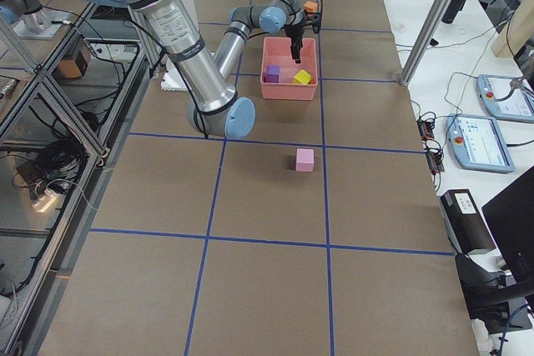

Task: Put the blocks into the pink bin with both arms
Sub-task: 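Carry the yellow cube into the pink bin and release it with the right gripper, then lower the left gripper onto the orange cube while the right gripper withdraws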

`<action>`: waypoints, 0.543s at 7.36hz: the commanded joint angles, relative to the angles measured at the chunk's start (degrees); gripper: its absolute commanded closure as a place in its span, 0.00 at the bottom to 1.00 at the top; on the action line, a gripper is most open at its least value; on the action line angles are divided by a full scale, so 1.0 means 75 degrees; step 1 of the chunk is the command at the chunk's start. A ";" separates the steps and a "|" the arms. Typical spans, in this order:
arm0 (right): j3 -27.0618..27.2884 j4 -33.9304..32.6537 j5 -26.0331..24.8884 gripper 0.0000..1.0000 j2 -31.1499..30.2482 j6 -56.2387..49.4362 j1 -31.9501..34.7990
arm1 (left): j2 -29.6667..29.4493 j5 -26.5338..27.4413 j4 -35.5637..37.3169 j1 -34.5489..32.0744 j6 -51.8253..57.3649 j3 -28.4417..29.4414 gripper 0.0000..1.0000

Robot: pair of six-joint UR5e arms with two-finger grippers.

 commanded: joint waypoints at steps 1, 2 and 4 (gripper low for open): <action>0.0122 -0.0275 0.0520 0.00 -0.0067 -0.0732 0.0596 | 0.0076 0.0004 -0.0037 0.0290 -0.0017 0.0011 0.00; 0.0122 -0.0275 0.0977 0.00 -0.0276 -0.1549 0.1145 | 0.0088 0.0016 -0.0037 0.0431 -0.0017 0.0000 0.00; 0.0273 -0.0240 0.1472 0.00 -0.0896 -0.3003 0.1945 | 0.0111 0.0400 -0.0340 0.0830 -0.0016 0.0267 0.00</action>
